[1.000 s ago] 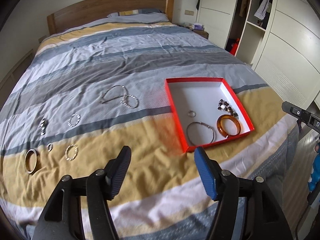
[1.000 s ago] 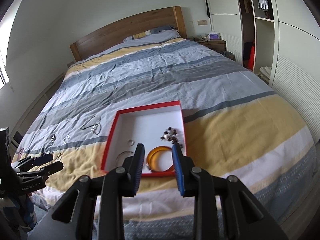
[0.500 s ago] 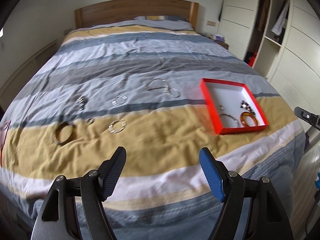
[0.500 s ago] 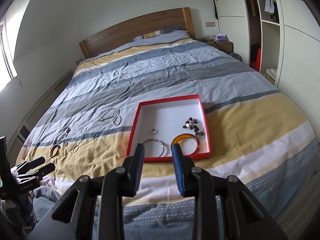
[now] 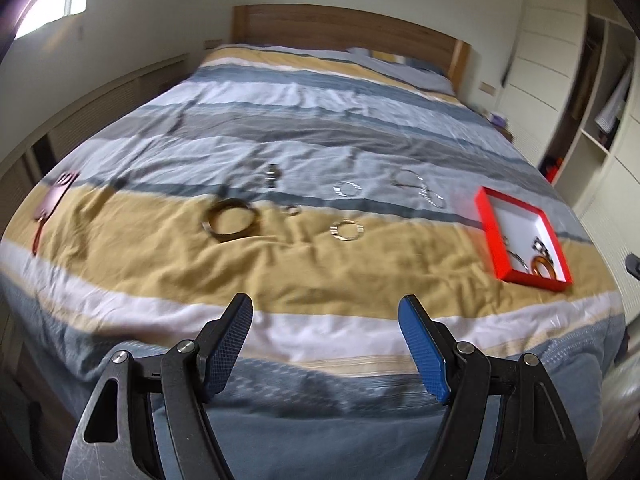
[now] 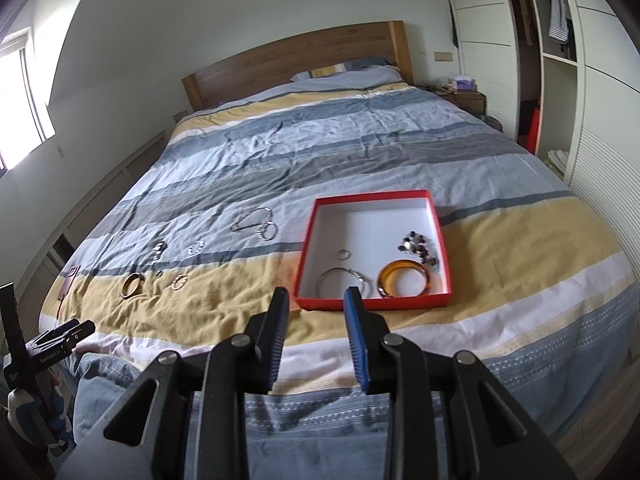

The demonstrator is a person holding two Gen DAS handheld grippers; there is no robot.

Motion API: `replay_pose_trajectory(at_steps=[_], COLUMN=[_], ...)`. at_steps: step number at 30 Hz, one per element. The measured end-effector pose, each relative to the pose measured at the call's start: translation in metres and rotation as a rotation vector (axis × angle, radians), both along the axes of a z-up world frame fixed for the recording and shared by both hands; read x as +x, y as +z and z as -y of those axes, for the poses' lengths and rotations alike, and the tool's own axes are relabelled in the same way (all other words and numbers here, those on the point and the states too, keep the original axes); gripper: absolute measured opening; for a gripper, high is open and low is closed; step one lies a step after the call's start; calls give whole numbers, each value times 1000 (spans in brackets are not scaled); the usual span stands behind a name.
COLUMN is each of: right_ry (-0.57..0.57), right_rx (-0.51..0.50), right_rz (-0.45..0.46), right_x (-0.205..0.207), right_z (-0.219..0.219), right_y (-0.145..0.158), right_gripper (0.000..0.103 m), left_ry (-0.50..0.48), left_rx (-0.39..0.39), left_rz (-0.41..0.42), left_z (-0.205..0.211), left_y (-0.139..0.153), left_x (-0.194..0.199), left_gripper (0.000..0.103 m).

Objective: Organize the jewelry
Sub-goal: 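Pull both open tools back from the box toward the bed edge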

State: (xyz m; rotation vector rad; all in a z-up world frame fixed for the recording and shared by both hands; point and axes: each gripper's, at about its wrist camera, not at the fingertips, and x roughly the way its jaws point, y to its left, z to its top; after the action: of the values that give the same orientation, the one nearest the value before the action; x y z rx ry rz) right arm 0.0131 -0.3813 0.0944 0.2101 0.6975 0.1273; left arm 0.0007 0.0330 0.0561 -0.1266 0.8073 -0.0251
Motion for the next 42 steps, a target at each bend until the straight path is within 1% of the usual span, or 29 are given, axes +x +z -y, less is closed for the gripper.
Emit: replay_pose_trajectory(at_steps=[5,15,18,22,24,27,32,37,42], right_ry=[39,103,112,122,129,146,179,219,256], right_rx=[-6,-20,-17,-13,-13,-16,-24,-38,-45], right_rz=[15,30,42,56,62,71,60,19,-34], right_x=[-5,-16,-21,-25,-25,-25,-19,-2,19], right_z=[-17,-43,-46,-51,-53,-59,-71,-88,-106], right_y=[4,8,11,16,19,22,19,5,-15], right_gripper=[27,27,27,27,27,27,27,27,27], left_ry=[62,141,155,169,171,172,143,125,131], left_rx=[-7,-16,-10,22,23,23,31,32,23], left_rz=[2,-8,0,17,21,24,8,-26,-81], left_z=[-27,-59,-64,-68,-70,-72,-71,-73,-80], left_y=[-3,-11,-9,-3,-2,-1,-7,-22,-45], left_x=[-15,-40,-46,-55,-57,-56,-48,-34,-17], left_gripper=[74,74,74,74,74,74,67,67,67])
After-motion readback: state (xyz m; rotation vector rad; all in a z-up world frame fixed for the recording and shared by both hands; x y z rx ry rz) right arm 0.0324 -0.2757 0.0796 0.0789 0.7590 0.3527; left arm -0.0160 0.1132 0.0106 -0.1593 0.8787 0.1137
